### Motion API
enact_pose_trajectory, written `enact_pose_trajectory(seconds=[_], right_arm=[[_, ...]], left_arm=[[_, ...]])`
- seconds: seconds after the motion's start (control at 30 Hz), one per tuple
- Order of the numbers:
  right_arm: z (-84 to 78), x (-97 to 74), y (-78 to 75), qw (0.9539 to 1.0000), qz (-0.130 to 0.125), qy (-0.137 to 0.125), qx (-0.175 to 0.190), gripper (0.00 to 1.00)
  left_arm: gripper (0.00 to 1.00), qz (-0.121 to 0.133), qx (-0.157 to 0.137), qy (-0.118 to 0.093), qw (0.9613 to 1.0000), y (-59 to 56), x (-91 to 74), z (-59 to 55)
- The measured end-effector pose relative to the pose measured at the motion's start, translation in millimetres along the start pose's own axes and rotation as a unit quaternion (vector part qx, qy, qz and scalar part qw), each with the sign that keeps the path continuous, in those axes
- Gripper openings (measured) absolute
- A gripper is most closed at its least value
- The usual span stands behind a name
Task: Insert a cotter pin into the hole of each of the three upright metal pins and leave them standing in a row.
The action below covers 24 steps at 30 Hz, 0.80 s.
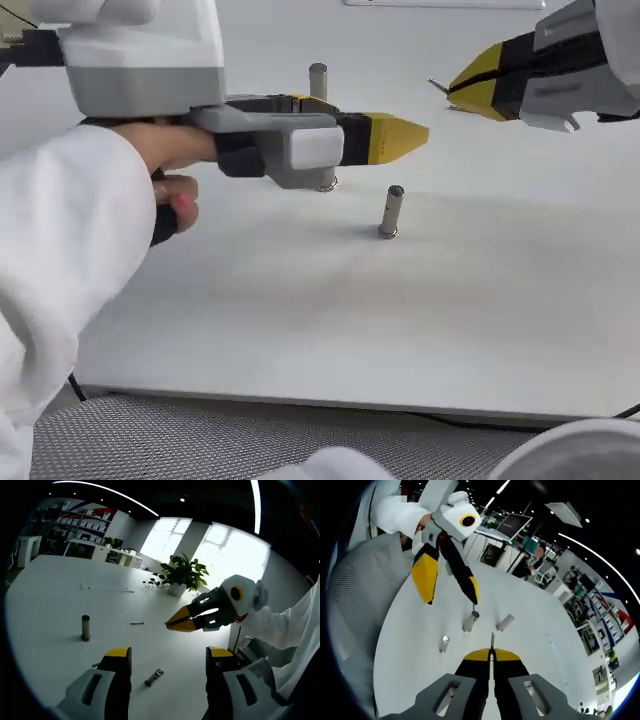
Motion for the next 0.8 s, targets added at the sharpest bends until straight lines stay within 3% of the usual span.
enact_pose_trajectory(seconds=[0.17,0.2,0.4,0.5,0.8], right_arm=[[8.4,-7.1,9.8,0.9999,-0.014,-0.003,-0.004,0.0],[5.6,-5.3,4.8,0.9998,-0.017,-0.003,-0.004,0.0],[8.7,-8.1,8.1,0.9995,-0.028,-0.013,0.002,0.0],[13.1,-11.9,11.5,0.9993,-0.029,-0.021,0.011,0.0],[11.2,-10.6,10.8,0.9993,-0.029,-0.021,0.009,0.0]], left_arm=[[0.47,-0.015,-0.011,0.004,0.9998,-1.7,12.7,6.5],[0.44,-0.017,-0.01,0.004,0.9998,-2.2,14.4,7.5],[0.32,-0.036,-0.036,0.014,0.9986,-4.1,25.4,14.1],[0.23,-0.043,-0.047,0.024,0.9977,-5.1,28.1,14.9],[0.12,-0.048,-0.056,0.043,0.9963,-6.4,30.8,13.0]])
Point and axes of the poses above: the centre of the closed fingertips' face, and the gripper's own axes: x roughly forward along the fingers, y roughly to its left, z roughly out of its top, the point moved 8 cm from there along -x, roughly backward along the fingers, and after that the axes turned 4 degrees about -x, right-handed, at the moved point
